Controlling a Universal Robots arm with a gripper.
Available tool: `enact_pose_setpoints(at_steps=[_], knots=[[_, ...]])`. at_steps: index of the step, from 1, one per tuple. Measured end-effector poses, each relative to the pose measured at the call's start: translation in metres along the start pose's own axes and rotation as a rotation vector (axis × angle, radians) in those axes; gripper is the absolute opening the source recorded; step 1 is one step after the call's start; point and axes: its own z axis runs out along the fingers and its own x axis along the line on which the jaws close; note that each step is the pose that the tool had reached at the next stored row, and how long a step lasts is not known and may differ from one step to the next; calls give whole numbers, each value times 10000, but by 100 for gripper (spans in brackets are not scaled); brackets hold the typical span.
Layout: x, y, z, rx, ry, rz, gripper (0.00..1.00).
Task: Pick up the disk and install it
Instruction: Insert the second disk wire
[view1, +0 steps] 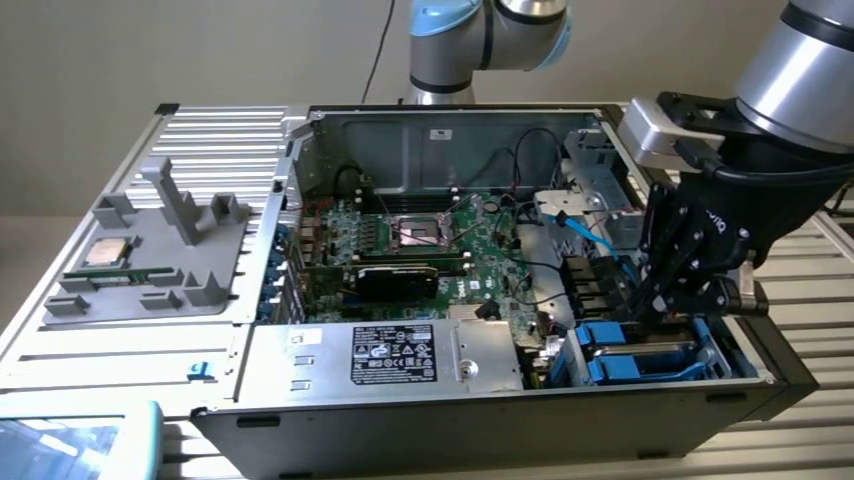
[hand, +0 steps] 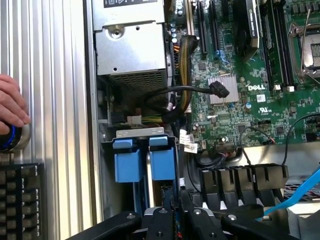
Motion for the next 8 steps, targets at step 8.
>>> enact_pose_setpoints(at_steps=[8], knots=[[1,12,33,107,-11,3,16]])
